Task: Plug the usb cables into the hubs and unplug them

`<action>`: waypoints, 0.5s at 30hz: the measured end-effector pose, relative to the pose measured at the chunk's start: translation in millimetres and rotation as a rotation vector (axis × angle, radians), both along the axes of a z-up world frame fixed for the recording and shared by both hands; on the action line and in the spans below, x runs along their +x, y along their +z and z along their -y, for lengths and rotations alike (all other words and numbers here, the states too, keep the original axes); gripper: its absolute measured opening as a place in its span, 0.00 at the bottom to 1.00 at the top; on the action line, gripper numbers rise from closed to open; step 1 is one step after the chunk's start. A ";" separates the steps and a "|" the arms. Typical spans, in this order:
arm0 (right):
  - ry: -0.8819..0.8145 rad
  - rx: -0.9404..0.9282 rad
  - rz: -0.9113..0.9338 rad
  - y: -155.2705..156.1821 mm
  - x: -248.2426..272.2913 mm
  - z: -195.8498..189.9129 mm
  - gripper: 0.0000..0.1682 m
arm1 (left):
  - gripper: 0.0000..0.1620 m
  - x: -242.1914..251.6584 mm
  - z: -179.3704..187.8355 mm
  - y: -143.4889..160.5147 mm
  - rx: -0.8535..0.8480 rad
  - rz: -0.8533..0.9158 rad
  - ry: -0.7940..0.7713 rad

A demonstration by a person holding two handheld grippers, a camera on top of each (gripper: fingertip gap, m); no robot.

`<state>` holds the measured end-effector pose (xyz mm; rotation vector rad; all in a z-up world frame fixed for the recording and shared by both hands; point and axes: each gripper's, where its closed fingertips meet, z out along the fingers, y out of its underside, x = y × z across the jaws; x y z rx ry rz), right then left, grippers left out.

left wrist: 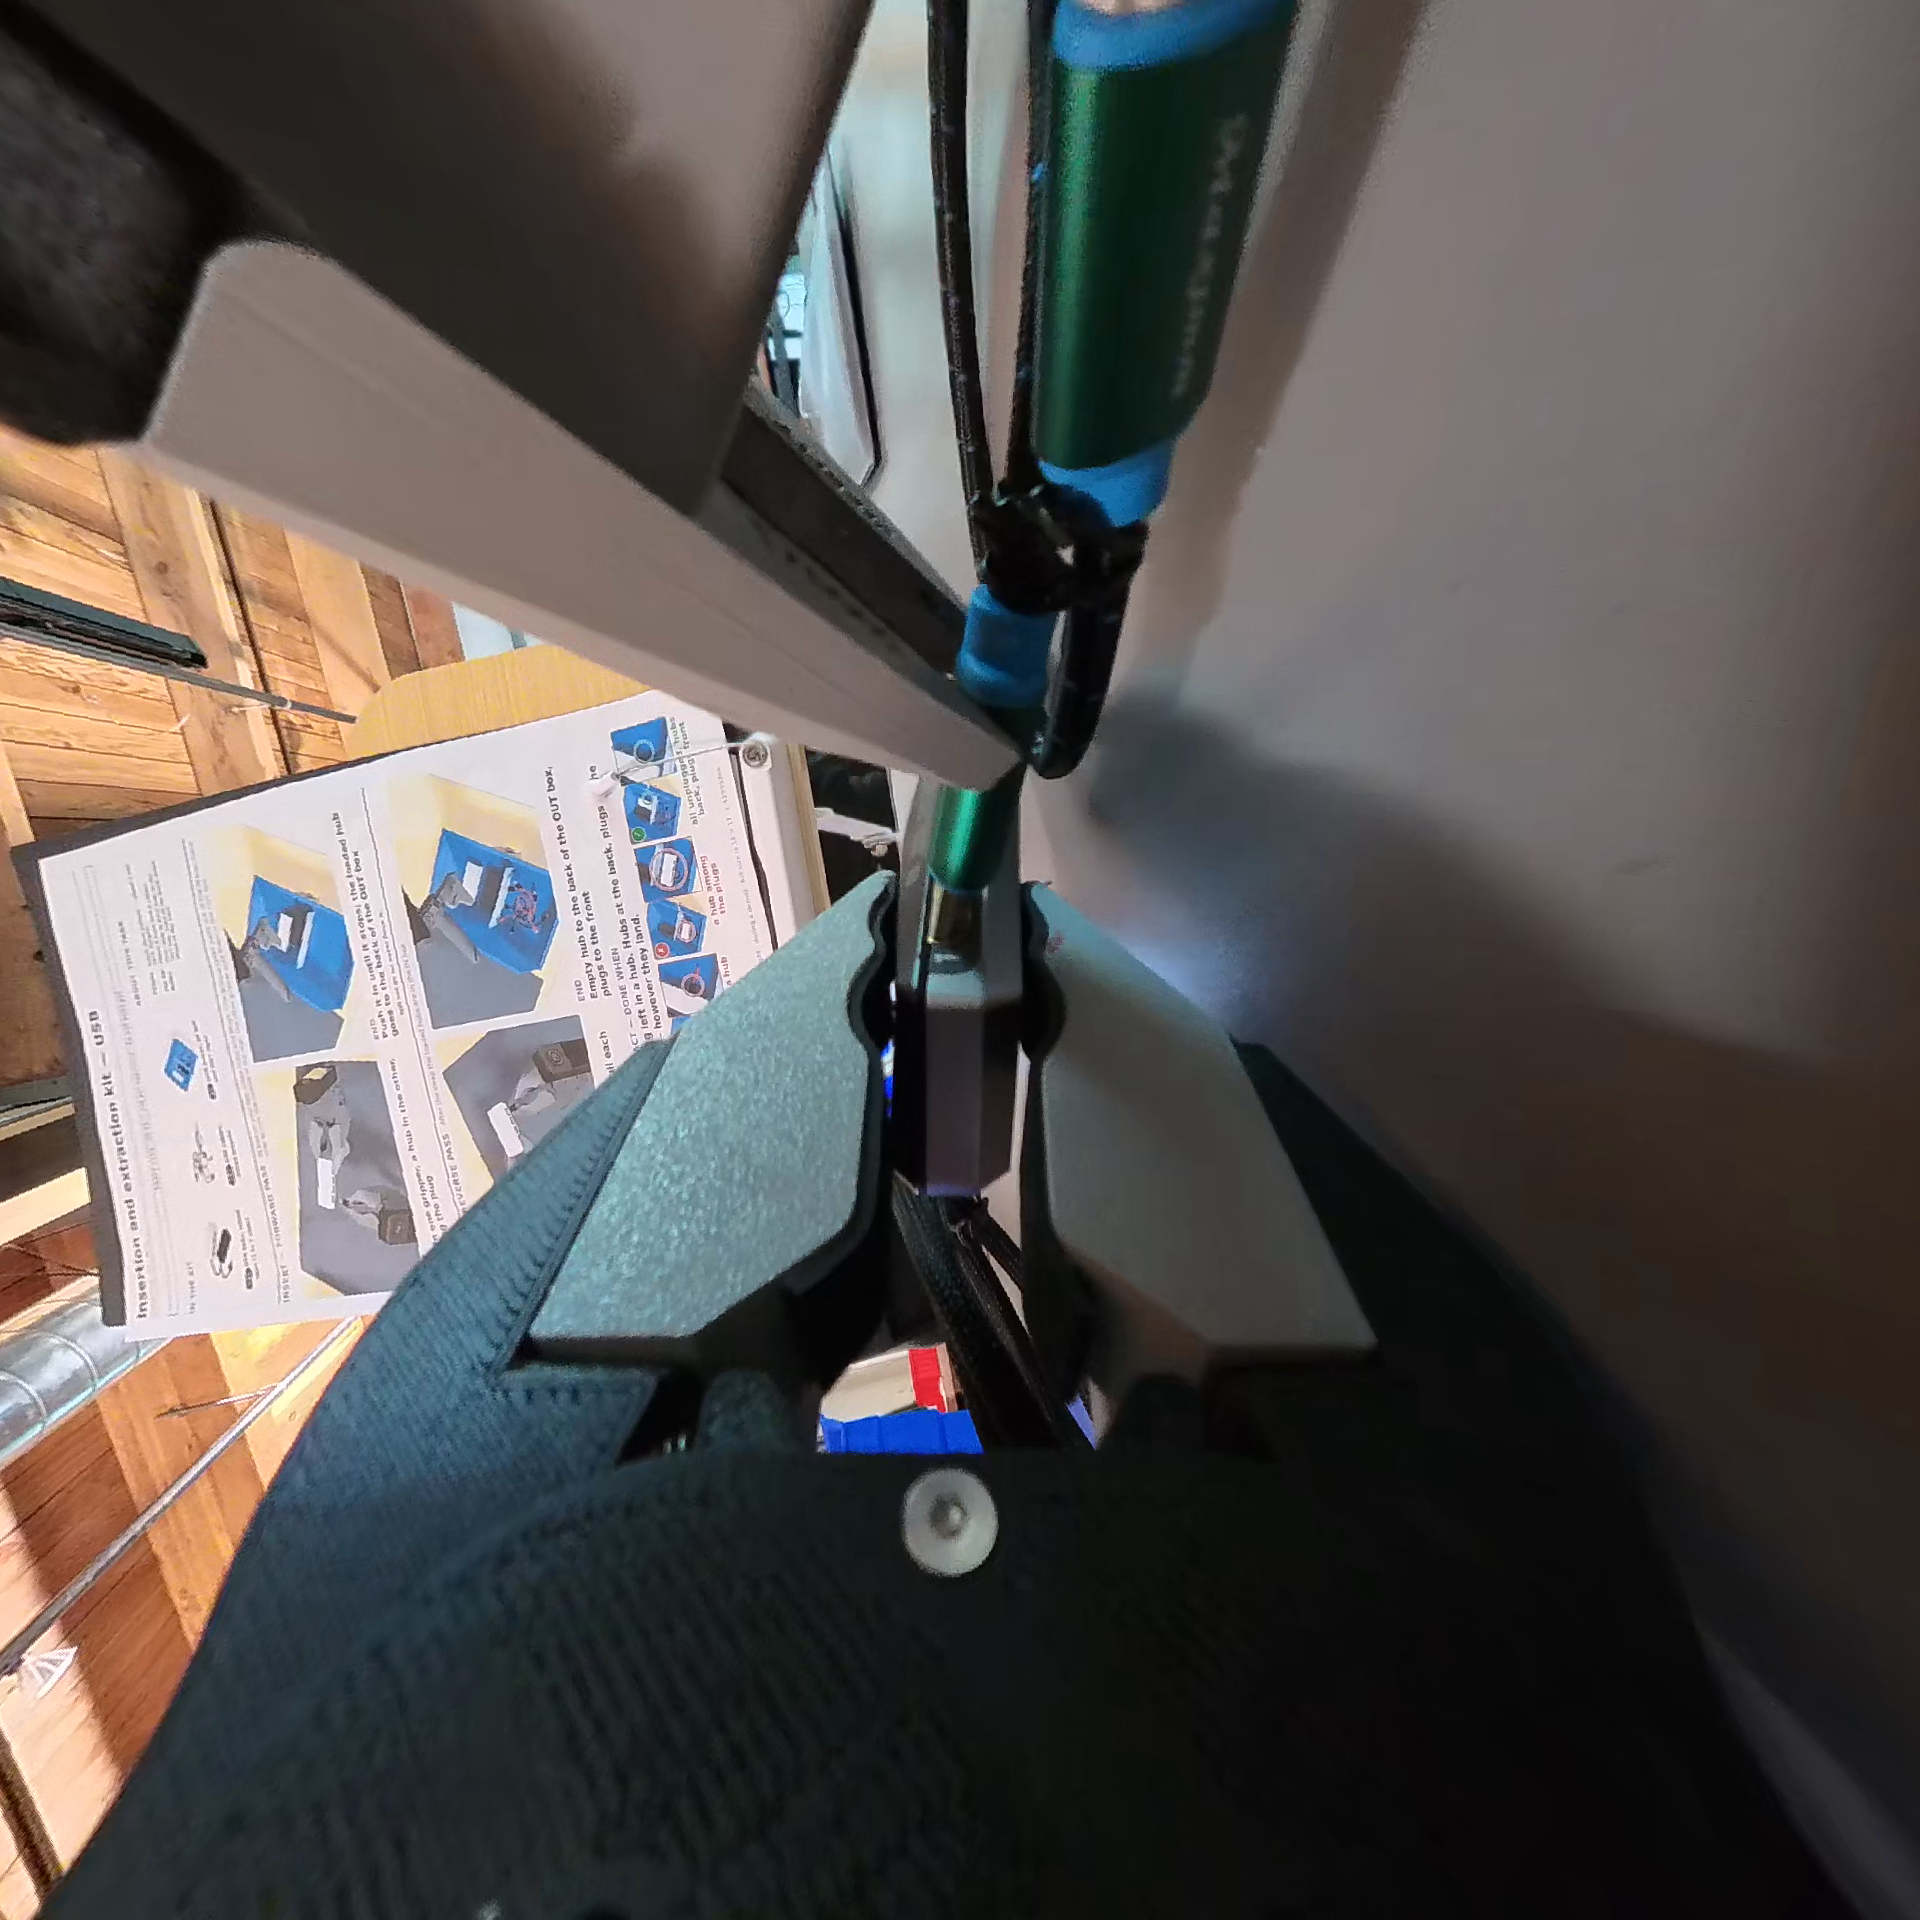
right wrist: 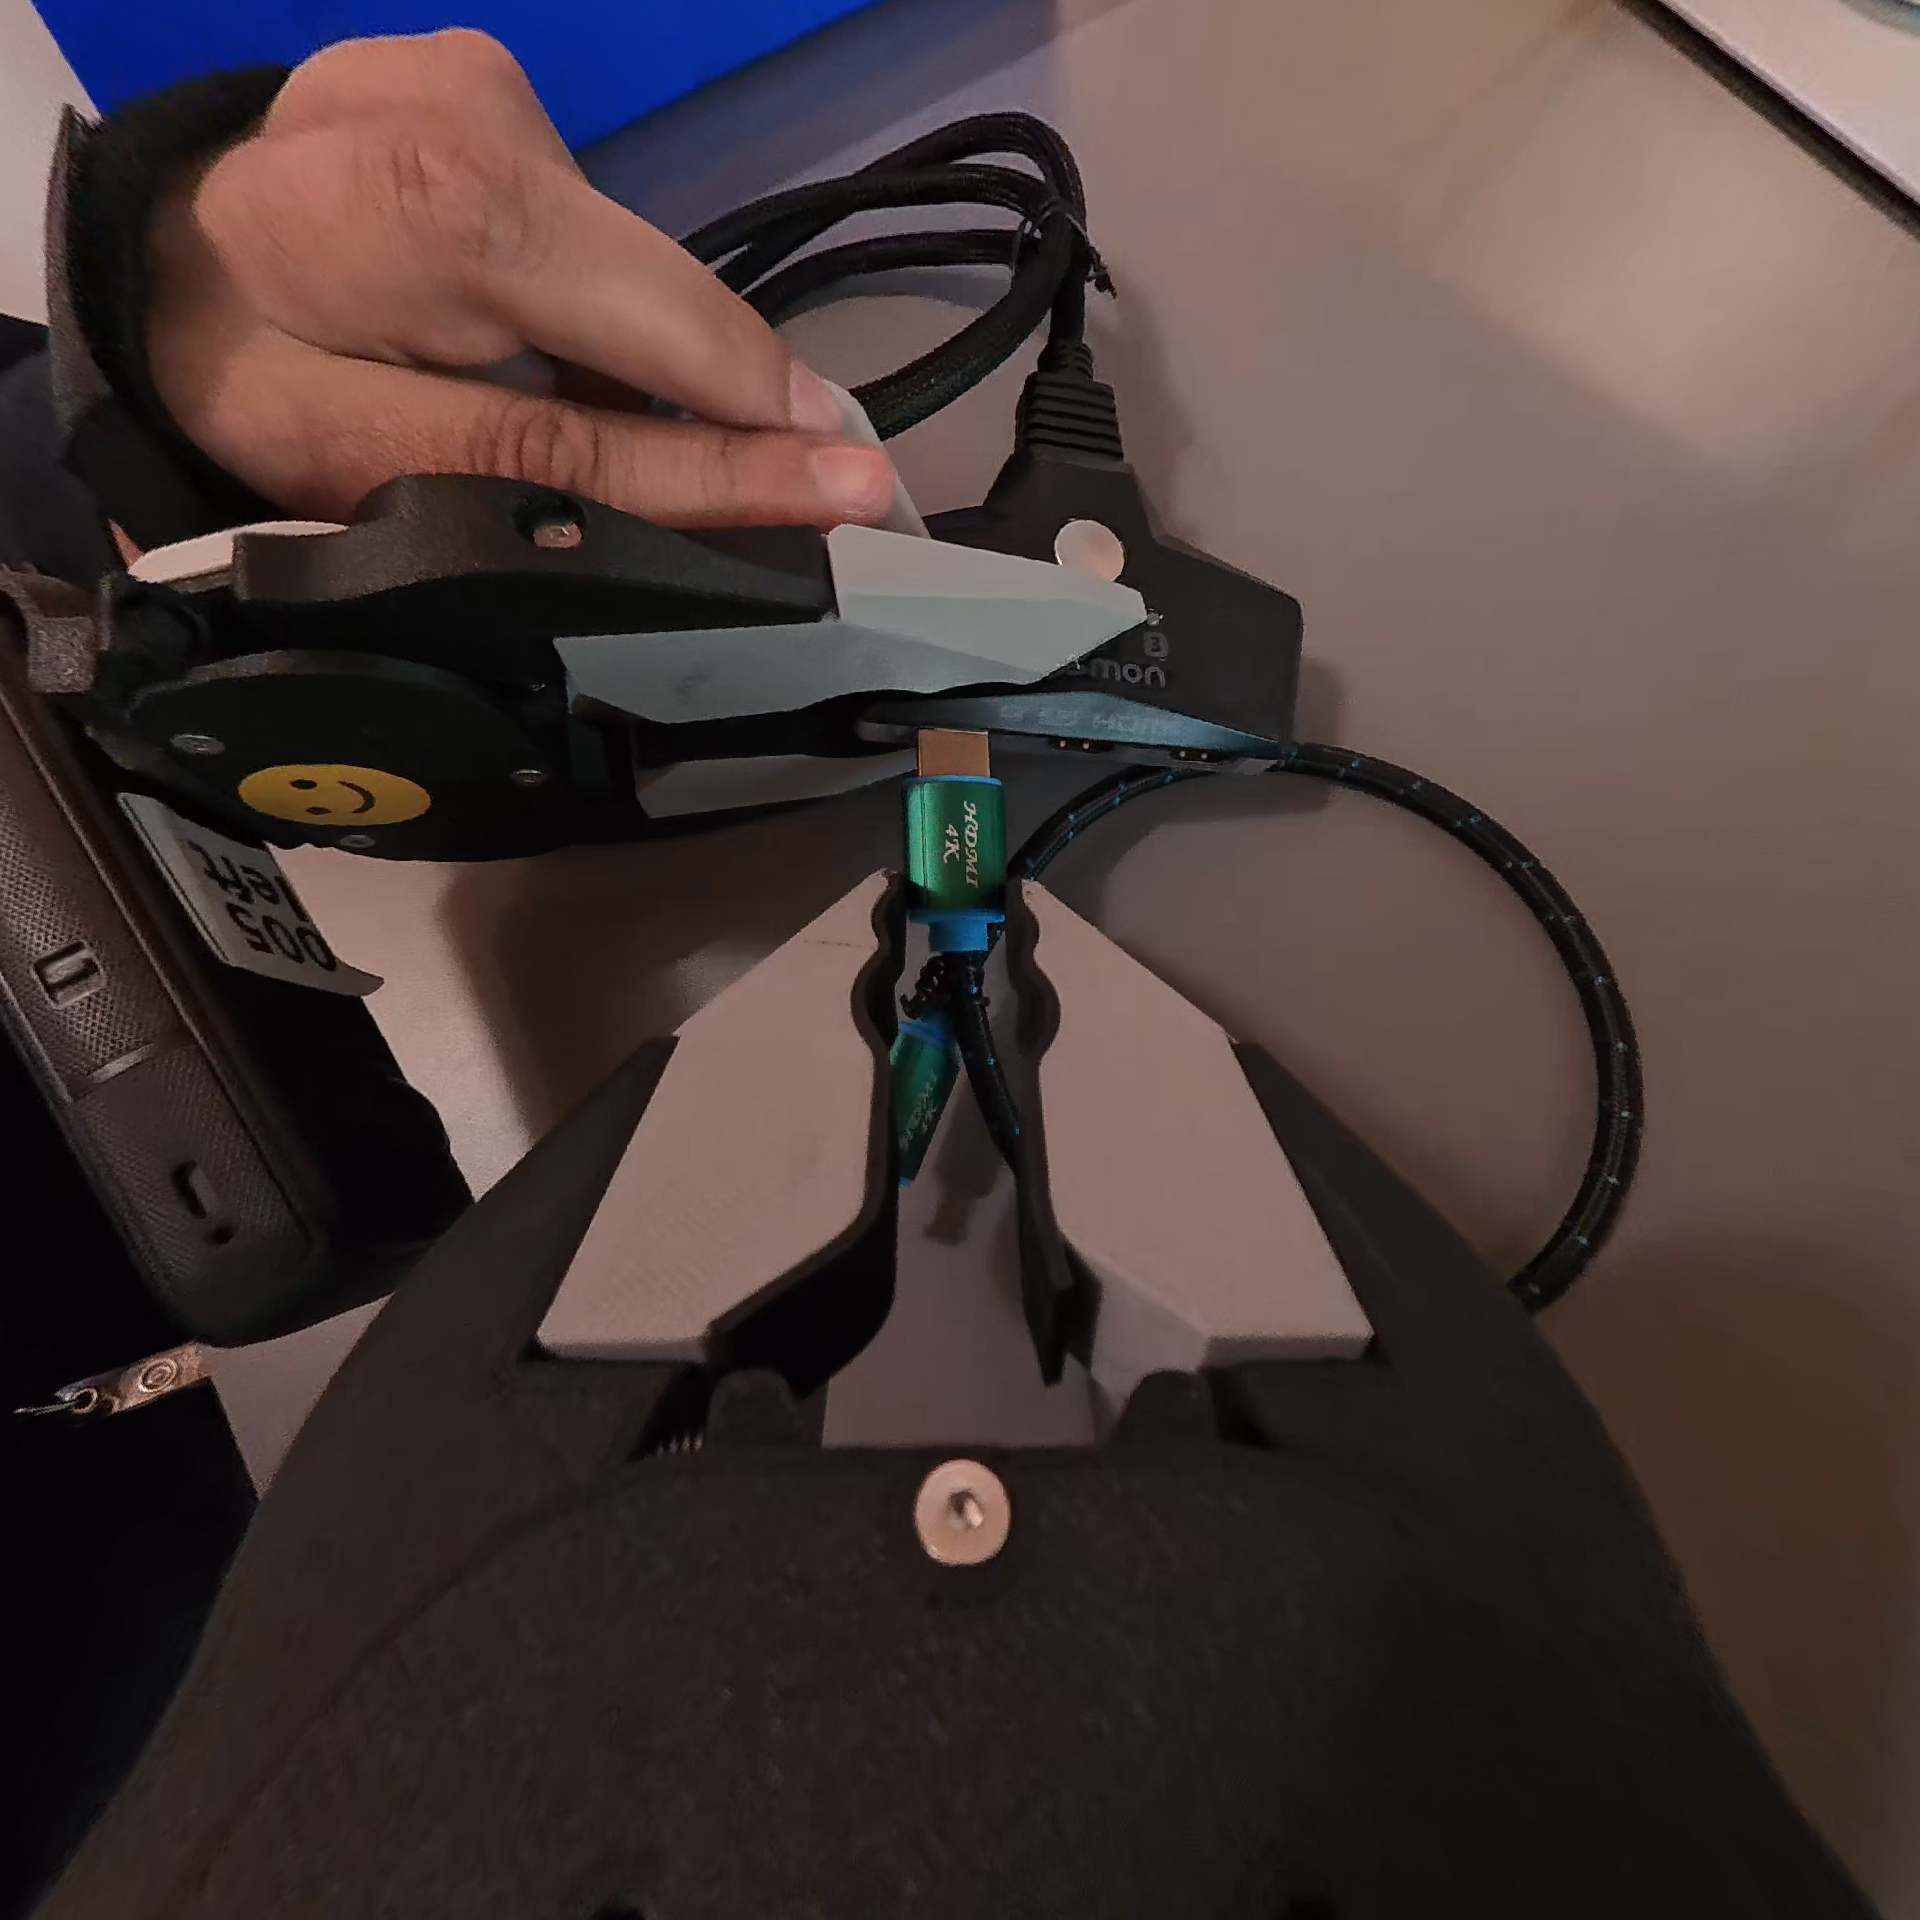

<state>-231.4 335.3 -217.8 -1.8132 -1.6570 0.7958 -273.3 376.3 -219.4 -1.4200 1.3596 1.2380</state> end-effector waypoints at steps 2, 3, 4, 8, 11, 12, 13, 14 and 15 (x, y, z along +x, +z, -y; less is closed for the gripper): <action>0.008 0.020 0.009 0.5 -0.2 -0.3 0.10 | 0.11 0.1 -0.1 -0.5 -0.002 -0.002 -0.001; 0.011 0.028 0.015 1.1 -0.1 -0.5 0.09 | 0.11 0.4 -0.1 -0.6 -0.001 -0.007 -0.002; 0.013 0.030 0.021 1.9 -0.3 -0.7 0.10 | 0.11 0.9 -0.1 -0.7 0.000 -0.014 -0.004; 0.029 0.023 0.067 3.2 -1.9 -0.9 0.09 | 0.11 0.3 -0.1 -0.9 0.004 -0.043 0.008; 0.031 -0.022 0.051 3.5 -7.2 1.1 0.09 | 0.11 -2.4 0.2 0.2 -0.004 -0.012 0.023; 0.026 -0.043 0.032 3.6 -9.0 1.3 0.09 | 0.11 -4.0 0.3 -0.6 -0.011 -0.002 0.033; 0.020 -0.061 0.013 4.1 -9.9 1.2 0.09 | 0.11 -4.3 0.4 -1.0 -0.013 0.008 0.036; 0.012 -0.079 -0.016 5.8 -11.2 1.1 0.09 | 0.11 -3.8 0.8 -1.2 -0.013 0.016 0.038; 0.002 -0.094 -0.095 14.2 -16.1 0.6 0.00 | 0.12 2.4 2.2 -2.4 -0.023 0.035 0.013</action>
